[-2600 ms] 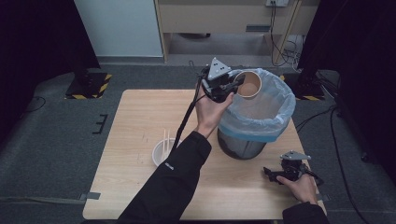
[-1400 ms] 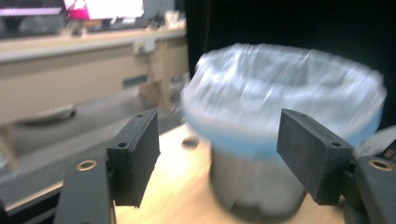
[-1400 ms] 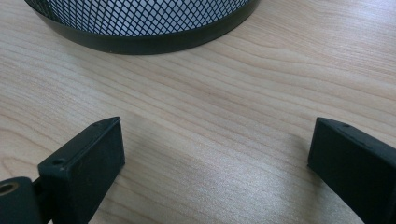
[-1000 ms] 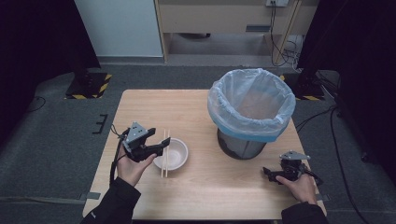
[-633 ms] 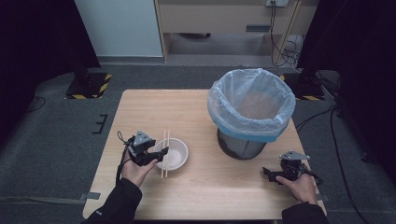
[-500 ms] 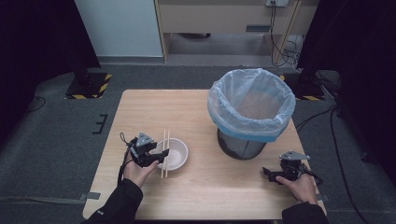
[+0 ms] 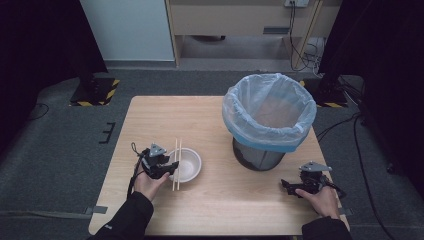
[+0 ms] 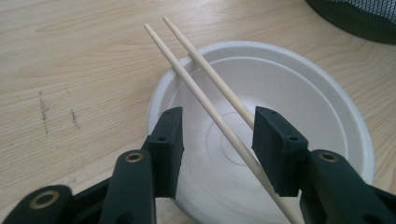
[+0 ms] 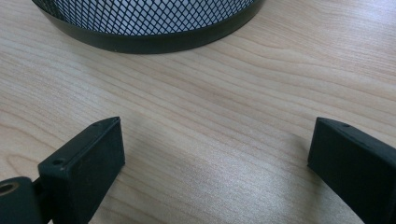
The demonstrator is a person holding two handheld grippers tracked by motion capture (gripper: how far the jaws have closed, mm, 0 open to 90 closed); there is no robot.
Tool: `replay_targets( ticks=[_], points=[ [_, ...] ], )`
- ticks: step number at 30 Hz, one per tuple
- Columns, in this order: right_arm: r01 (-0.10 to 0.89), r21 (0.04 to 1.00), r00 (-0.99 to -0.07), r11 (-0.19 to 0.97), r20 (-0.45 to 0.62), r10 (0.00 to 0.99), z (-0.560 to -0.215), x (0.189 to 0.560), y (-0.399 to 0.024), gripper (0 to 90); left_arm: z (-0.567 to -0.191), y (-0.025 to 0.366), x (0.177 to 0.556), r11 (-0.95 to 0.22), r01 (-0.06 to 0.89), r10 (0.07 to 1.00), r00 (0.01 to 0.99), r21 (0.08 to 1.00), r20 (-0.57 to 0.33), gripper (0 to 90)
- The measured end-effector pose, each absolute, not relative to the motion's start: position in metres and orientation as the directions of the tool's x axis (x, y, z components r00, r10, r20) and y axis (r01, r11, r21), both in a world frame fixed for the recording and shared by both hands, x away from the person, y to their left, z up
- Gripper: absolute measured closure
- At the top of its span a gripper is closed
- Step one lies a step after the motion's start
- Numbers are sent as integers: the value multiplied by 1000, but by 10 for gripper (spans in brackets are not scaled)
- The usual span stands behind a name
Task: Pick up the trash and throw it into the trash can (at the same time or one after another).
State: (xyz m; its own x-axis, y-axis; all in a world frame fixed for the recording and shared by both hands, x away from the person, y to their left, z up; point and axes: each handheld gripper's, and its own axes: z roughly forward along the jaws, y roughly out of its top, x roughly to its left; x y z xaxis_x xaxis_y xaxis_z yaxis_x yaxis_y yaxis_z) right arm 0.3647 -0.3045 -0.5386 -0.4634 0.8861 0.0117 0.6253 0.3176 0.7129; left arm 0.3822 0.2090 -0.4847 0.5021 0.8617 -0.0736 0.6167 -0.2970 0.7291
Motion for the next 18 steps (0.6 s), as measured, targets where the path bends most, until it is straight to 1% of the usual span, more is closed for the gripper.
replay_targets(
  ticks=[9,18],
  points=[
    [625,713,-464,318,11,886,-539,365,-305,40,-486,208,384,-312,633,862,502,708,-69,601],
    [625,713,-464,318,12,886,-539,365,-305,39,-487,209,386,-311,659,872,485,685,-71,695]
  ],
)
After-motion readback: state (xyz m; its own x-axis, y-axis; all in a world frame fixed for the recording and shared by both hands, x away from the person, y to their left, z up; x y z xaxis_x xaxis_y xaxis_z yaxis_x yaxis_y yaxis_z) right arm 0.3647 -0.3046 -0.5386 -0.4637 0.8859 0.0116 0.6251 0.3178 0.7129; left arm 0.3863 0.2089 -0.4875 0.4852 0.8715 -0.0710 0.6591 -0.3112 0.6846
